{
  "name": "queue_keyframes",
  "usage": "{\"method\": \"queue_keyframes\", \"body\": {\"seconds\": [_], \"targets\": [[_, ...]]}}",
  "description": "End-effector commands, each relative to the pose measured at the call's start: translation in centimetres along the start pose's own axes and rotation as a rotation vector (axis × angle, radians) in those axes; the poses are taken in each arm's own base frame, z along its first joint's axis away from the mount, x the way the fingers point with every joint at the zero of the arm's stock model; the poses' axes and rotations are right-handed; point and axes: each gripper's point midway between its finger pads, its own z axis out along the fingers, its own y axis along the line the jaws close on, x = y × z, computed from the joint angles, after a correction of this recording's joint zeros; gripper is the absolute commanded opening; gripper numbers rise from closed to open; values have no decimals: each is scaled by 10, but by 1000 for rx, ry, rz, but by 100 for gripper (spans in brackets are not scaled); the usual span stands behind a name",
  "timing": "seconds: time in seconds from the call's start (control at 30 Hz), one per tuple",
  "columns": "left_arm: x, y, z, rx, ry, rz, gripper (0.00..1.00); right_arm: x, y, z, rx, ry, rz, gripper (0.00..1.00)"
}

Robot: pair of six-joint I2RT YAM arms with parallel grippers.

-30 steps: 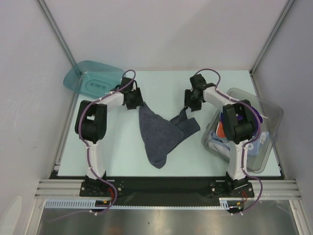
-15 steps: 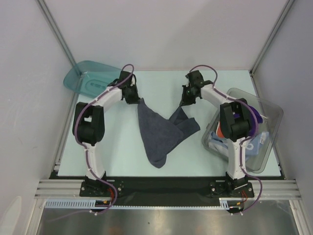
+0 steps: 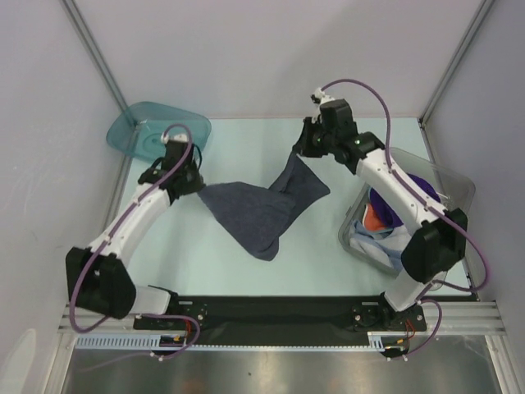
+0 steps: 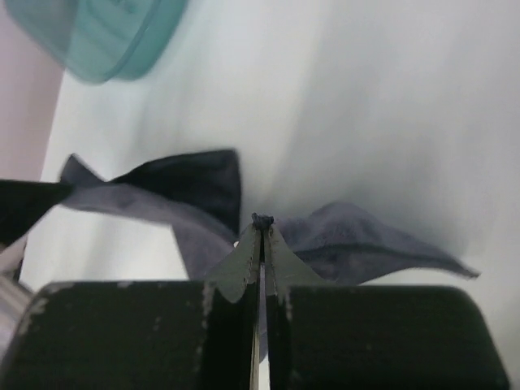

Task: Fold and stack the towels
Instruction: Flatten out the crumpled towel

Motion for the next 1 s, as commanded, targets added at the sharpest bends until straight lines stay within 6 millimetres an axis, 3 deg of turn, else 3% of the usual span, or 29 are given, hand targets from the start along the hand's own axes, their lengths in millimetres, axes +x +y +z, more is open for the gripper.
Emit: {"method": "queue_keyframes", "body": {"seconds": [0.0,0.03,0.1,0.13,0.17,0.23,0.27,0.33,0.37,0.4,0.6,0.63,0.7,0.73,0.77,0.83,0.87,0.93,0.97], "targets": [[39,31,-9,-82,31,-31,19,32,20,-1,-31,28,-11,0],[46,36,-17,-76,19,-37,40,40,33,-4,-56,35,-22,0],[40,37,-26,-59,-27,-38,72,58,39,1,-78,63,-22,0],[35,33,-32,-26,-52,-32,75,64,42,1,-92,72,-23,0],[11,22,-48,56,-161,-7,75,69,53,2,-130,80,-28,0],[3,-13,-66,284,-225,72,76,76,56,4,-152,94,-23,0],[-23,-37,-84,421,-359,90,77,80,61,5,-182,107,-19,0],[-30,-77,-112,683,-449,156,80,76,68,9,-215,93,-15,0],[-27,-88,-116,754,-447,183,80,78,70,13,-231,107,-12,0],[-23,-102,-110,826,-421,209,80,74,73,15,-241,105,-8,0],[-17,-143,-78,1006,-333,247,72,62,84,26,-317,97,43,0],[-10,-148,-63,1012,-296,241,72,61,83,30,-318,108,57,1],[-7,-161,-54,1039,-285,260,72,59,82,42,-314,126,56,3],[-2,-165,-35,1022,-241,254,72,57,80,46,-307,127,60,4],[-1,-167,-28,1016,-228,247,69,50,81,50,-311,116,66,11],[0,-168,-13,1001,-215,213,69,49,65,70,-288,134,91,22],[4,-167,-2,985,-204,197,70,39,59,75,-276,129,95,30],[6,-167,7,979,-202,177,72,32,41,87,-230,138,105,37],[11,-167,19,960,-173,168,72,39,9,97,-149,178,125,41]]}}
